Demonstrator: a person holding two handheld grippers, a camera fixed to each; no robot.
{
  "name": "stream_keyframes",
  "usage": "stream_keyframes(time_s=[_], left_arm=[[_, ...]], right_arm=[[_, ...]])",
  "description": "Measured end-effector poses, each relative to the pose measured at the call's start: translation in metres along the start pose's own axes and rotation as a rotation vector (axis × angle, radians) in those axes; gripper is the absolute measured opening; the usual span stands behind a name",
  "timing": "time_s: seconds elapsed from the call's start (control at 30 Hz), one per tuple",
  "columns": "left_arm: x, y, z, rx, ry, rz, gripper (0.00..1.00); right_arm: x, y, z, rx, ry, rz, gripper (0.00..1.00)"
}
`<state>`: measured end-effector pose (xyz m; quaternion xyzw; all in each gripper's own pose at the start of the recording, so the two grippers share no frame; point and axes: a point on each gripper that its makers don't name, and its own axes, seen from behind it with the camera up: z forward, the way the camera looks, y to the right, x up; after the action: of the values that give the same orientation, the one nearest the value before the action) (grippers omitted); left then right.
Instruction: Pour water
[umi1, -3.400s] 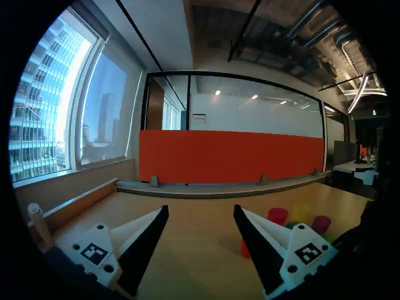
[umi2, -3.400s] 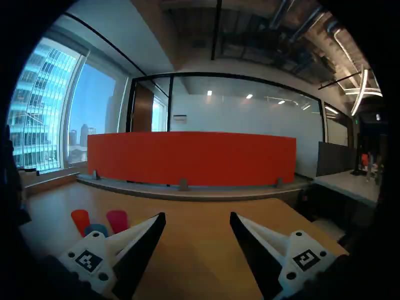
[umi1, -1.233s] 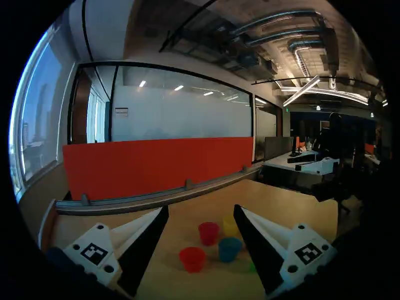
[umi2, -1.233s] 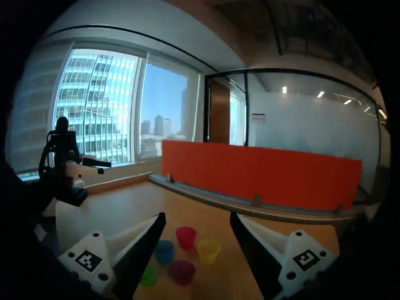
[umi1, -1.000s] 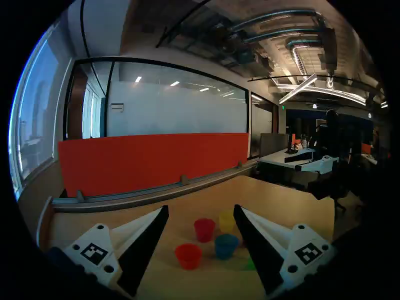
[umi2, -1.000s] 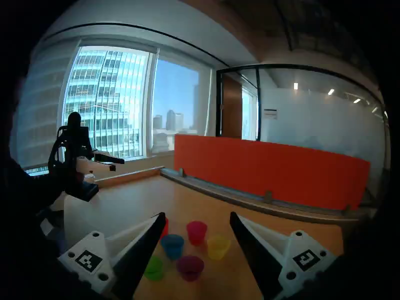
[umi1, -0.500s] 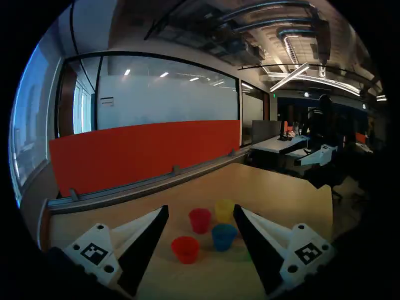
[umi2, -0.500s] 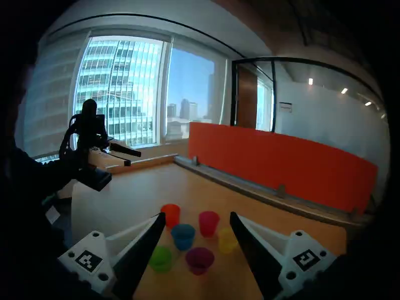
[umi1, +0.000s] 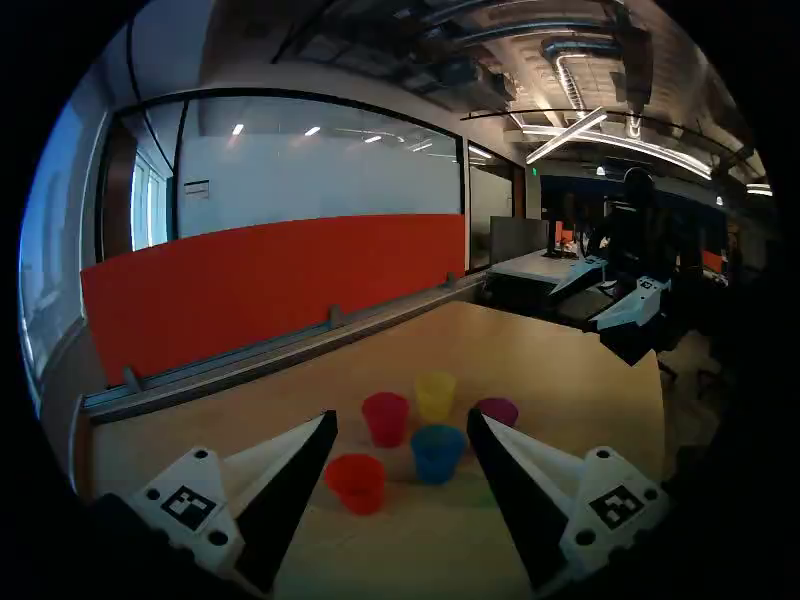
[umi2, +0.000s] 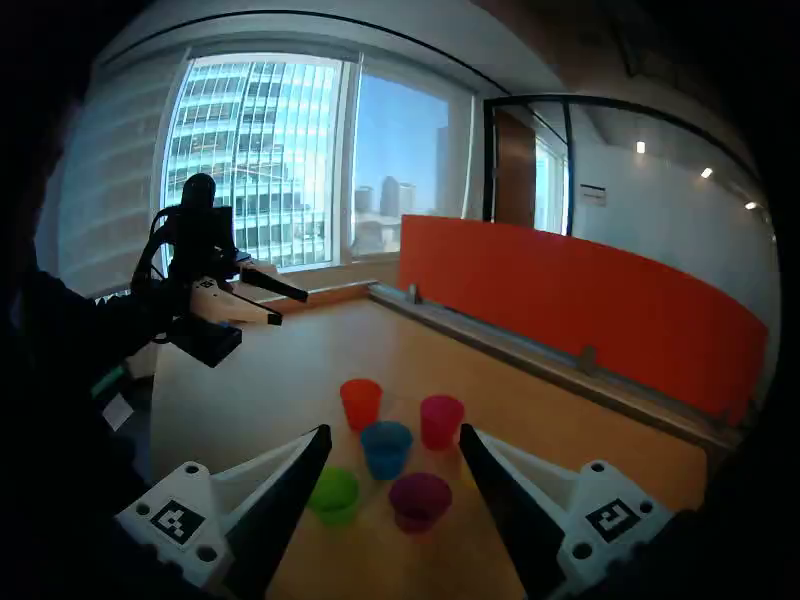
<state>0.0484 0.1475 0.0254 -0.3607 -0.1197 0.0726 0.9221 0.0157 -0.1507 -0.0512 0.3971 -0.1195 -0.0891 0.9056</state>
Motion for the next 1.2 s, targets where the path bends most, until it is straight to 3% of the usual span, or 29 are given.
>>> stream_keyframes(time_s=[0.77,1.2], left_arm=[[-0.069,0.020,0.028,-0.043,-0.114,-0.009,0.97],[-0.099,0.026,0.036,-0.062,-0.155,-0.019,0.97]], right_arm=[[-0.067,-0.021,0.023,0.069,-0.124,-0.034,1.00],[-0.102,-0.035,0.033,0.097,-0.180,-0.021,1.00]])
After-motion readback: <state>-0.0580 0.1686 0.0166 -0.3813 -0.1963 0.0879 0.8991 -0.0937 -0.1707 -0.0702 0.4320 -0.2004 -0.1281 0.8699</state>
